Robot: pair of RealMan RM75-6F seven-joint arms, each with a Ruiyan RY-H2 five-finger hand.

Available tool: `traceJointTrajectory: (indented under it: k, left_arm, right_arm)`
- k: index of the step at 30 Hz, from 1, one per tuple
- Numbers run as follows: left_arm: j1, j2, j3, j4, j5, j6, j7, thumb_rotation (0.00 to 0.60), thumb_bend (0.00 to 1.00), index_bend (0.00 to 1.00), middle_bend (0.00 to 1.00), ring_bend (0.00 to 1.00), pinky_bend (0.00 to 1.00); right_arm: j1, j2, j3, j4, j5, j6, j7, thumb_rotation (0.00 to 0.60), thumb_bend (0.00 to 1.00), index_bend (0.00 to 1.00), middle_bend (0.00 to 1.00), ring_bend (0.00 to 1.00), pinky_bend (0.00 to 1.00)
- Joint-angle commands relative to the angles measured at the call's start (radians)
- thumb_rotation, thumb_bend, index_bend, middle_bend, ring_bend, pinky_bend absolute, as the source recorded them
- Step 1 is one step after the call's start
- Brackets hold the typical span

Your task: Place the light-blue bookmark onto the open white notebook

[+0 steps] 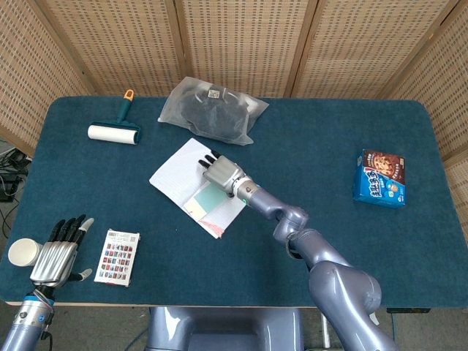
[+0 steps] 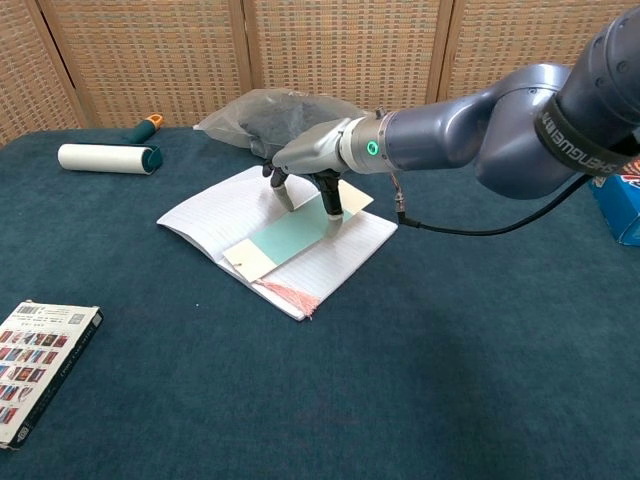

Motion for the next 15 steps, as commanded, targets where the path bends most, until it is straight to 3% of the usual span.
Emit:
traceJointTrajectory:
  k: [1, 15]
  left_arm:
    - [-0.001, 0.0, 0.0, 0.001, -0.001, 0.0, -0.002, 0.6, 0.0, 0.0, 0.0, 0.0, 0.0]
    - [-0.009, -0.001, -0.003, 0.008, -0.021, -0.016, -0.008, 0.6, 0.0, 0.0, 0.0, 0.0, 0.0]
  right_arm:
    - [0.01, -0.009, -0.007, 0.014, -0.005, -0.002, 0.013, 0.6, 0.26, 0.58, 0.11, 0.0, 0.06]
    - [0.041, -0.062, -0.026, 0.105, -0.014, -0.024, 0.067, 0.6, 0.26, 0.58, 0.11, 0.0, 0.05]
